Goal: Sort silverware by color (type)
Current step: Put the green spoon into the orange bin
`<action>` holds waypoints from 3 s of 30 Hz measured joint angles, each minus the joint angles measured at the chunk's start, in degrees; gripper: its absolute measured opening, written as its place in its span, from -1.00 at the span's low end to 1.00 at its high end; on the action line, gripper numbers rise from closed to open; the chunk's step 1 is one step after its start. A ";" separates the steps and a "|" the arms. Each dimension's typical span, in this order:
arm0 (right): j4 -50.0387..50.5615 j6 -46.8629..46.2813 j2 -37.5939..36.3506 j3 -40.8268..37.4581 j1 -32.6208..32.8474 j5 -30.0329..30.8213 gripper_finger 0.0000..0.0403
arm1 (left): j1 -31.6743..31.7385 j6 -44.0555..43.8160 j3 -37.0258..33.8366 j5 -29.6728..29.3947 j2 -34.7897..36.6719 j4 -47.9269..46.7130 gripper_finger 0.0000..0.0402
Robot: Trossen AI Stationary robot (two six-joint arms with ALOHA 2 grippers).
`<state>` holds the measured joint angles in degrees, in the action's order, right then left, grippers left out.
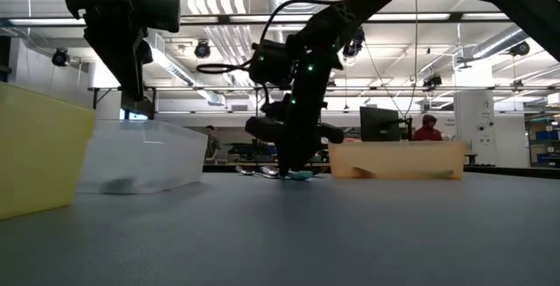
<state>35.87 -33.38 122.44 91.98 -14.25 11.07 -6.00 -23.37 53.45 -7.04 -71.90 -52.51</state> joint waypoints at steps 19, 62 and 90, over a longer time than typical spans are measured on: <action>8.10 2.67 -2.02 5.59 2.13 -0.99 -0.78 | 0.00 1.90 0.00 -0.07 -0.02 0.48 -0.37; 42.03 20.39 -11.75 -0.17 -14.77 12.96 -0.54 | 0.00 2.03 -1.01 -1.58 -0.02 3.58 -0.37; 7.50 7.14 -8.55 8.13 -9.39 -1.03 -0.52 | 0.00 1.40 -1.11 -2.87 -2.93 7.14 -0.37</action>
<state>43.37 -26.23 113.89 100.12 -23.64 10.04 -6.00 -21.98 52.34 -9.91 -74.83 -45.37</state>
